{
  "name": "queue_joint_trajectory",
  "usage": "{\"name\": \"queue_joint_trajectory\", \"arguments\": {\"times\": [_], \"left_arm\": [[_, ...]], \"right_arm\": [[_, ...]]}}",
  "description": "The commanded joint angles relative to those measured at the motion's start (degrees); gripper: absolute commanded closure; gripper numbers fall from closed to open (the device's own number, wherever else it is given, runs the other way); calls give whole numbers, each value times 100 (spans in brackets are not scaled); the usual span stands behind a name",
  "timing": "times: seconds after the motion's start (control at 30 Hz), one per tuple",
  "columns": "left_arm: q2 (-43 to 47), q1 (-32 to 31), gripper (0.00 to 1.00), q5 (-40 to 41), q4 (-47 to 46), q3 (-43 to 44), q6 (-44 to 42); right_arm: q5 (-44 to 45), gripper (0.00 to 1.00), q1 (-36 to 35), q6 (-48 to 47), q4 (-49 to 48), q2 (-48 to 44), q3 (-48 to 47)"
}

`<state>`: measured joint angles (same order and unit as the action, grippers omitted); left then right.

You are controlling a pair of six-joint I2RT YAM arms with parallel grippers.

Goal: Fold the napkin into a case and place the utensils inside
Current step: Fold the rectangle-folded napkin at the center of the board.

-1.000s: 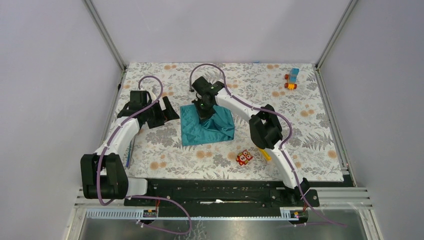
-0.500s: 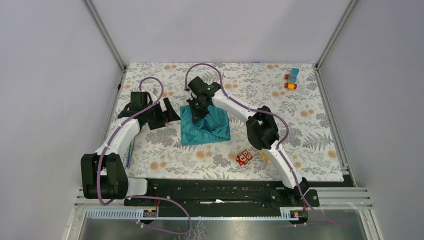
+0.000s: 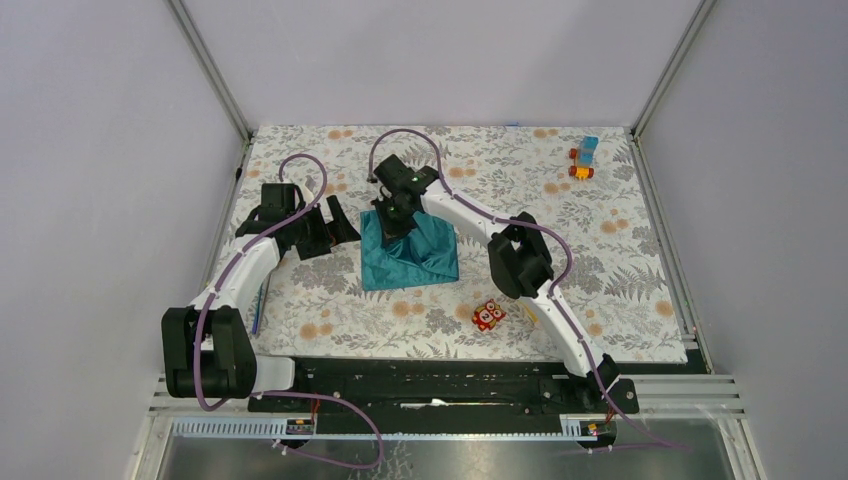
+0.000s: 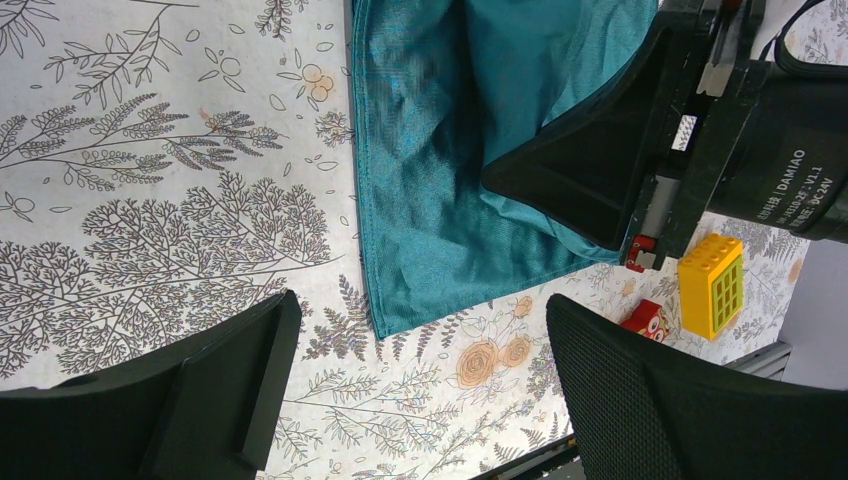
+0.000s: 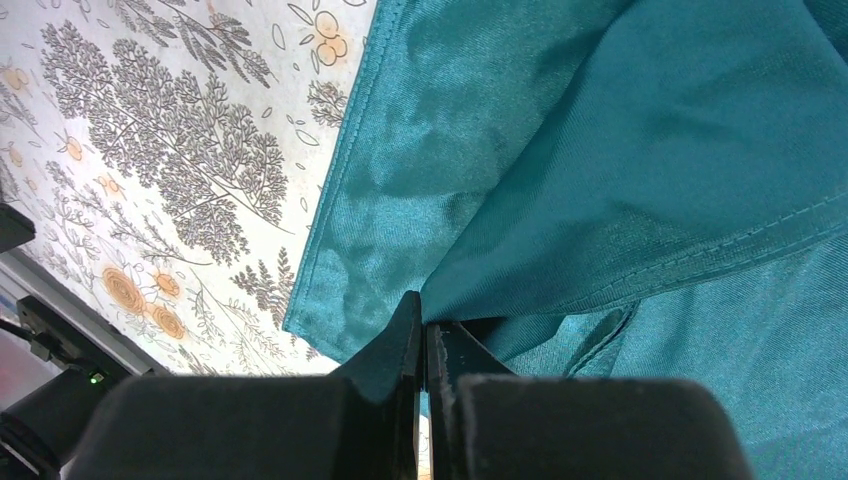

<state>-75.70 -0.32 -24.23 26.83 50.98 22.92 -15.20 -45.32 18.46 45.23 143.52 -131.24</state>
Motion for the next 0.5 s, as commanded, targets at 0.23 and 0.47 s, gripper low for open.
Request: {"name": "queue_joint_trajectory", "arguments": {"times": [0.23,0.47], "left_arm": [[57,32,1,-147,-238,-8,3],[14,32,1,-114,-240,-18,8]], "right_arm": [[-331,80,-56,182,-199,144,-321],[-268,48,-54,441,103,-129,-334]]}}
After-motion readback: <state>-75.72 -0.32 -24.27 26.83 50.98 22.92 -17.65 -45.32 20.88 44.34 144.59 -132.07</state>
